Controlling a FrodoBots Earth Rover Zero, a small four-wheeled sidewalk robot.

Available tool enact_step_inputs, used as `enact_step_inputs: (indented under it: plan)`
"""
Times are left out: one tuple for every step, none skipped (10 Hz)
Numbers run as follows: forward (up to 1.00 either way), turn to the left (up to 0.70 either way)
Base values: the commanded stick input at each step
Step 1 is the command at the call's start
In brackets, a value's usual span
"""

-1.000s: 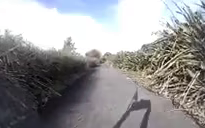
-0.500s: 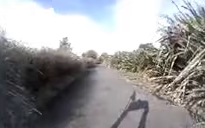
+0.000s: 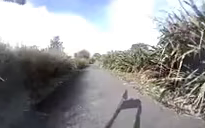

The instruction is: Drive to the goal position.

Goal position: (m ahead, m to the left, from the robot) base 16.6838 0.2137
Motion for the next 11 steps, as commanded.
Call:
enact_step_inputs:
  plan:
    - [0.85, 0.00]
    - [0.85, 0.00]
    - [0.85, 0.00]
    - [0.85, 0.00]
    - [0.85, 0.00]
    - [0.85, 0.00]
    - [0.85, 0.00]
    - [0.85, 0.00]
    - [0.85, 0.00]
    - [0.85, 0.00]
    - [0.85, 0.00]
